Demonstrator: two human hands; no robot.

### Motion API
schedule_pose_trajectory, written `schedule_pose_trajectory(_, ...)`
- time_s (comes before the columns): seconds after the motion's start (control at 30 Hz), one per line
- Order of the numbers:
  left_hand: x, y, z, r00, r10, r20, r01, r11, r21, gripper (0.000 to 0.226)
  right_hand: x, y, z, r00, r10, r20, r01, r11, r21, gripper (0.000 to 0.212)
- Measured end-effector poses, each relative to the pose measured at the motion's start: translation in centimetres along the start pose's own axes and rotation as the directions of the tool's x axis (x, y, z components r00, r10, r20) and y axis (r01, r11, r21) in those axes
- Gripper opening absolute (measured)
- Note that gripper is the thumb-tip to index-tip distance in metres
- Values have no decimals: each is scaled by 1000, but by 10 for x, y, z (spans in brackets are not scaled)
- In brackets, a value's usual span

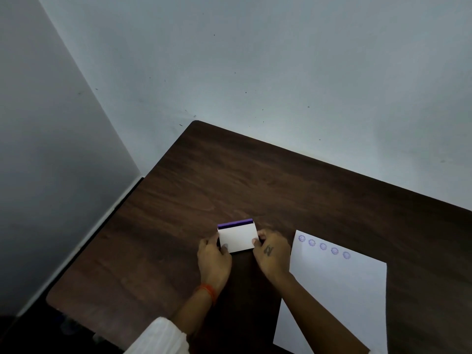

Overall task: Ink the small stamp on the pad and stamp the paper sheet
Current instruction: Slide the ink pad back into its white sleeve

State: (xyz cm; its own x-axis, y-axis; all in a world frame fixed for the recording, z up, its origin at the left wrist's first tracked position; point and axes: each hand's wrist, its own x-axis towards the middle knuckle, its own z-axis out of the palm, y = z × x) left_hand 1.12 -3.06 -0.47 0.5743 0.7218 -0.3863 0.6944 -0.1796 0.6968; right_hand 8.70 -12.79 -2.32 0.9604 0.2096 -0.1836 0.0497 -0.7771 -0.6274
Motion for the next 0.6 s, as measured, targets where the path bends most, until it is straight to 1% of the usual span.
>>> schedule_pose_trajectory(0.2, 5, -2, -4, 1000, 15, -27, -16, 1000, -23, 32, 5, -1, 0, 1000, 13, 17, -12, 1000, -16, 22)
schedule_pose_trajectory(0.3, 9, -3, -6, 999, 12, -34, -13, 999, -36, 27, 7, -2, -1, 999, 3, 40, -2, 1000, -29, 18)
schedule_pose_trajectory(0.47, 15, -4, -9, 999, 24, -40, -26, 999, -38, 24, 12, -4, -3, 999, -3, 54, 4, 1000, -17, 10)
schedule_pose_trajectory(0.6, 16, -4, -10, 999, 13, -52, -16, 998, -55, 22, 16, -6, -4, 998, 10, 64, -10, 1000, -12, 10)
